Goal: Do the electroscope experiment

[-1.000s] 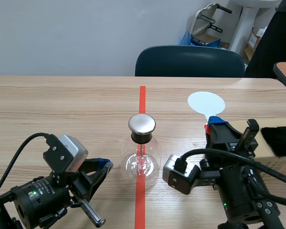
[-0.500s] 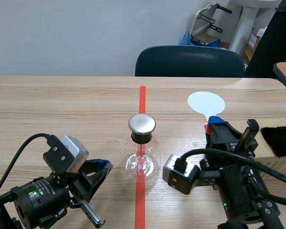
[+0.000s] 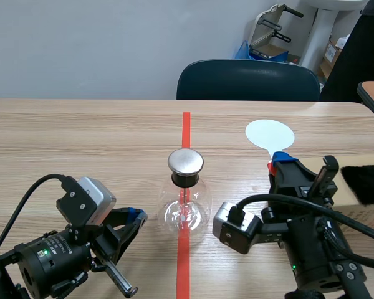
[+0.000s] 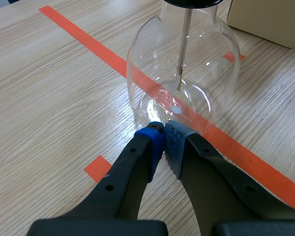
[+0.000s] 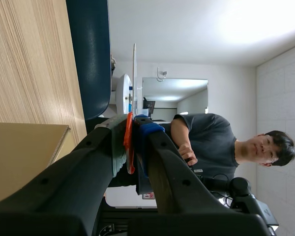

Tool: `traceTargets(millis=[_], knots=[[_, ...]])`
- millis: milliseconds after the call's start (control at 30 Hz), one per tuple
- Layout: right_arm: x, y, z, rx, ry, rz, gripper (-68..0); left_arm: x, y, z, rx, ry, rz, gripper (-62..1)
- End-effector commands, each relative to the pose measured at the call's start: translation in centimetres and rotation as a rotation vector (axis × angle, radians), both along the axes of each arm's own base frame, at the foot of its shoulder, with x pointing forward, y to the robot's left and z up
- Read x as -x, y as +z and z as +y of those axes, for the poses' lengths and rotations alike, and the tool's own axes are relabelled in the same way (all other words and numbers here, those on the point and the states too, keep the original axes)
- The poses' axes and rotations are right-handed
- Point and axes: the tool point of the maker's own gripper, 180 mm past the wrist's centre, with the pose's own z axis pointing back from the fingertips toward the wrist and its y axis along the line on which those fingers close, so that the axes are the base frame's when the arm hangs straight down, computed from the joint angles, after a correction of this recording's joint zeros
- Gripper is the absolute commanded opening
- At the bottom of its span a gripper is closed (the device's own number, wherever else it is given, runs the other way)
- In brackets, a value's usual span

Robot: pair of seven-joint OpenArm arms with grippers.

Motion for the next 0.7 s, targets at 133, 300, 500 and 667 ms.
traceTargets(millis=[133,300,500,667], knots=[[-0.48,0.81,-0.36,-0.002,-0.008,-0.033,-66.0,-0.14,0.57,-0.33,0.023,0.0,-0.014,-56.5],[-0.48,0.81,-0.36,-0.002,-0.008,-0.033,-66.0,-0.14,0.57,-0.33,0.023,0.0,-0.014,-56.5],[-0.48,0.81,-0.36,-0.002,-0.008,-0.033,-66.0,-0.09,0.41,-0.29,0.018,0.0,-0.008,-56.5],[-0.48,0.81,-0.36,-0.002,-0.008,-0.033,-66.0,-0.05,0.09,-0.2,0.004,0.002,0.006,-56.5]])
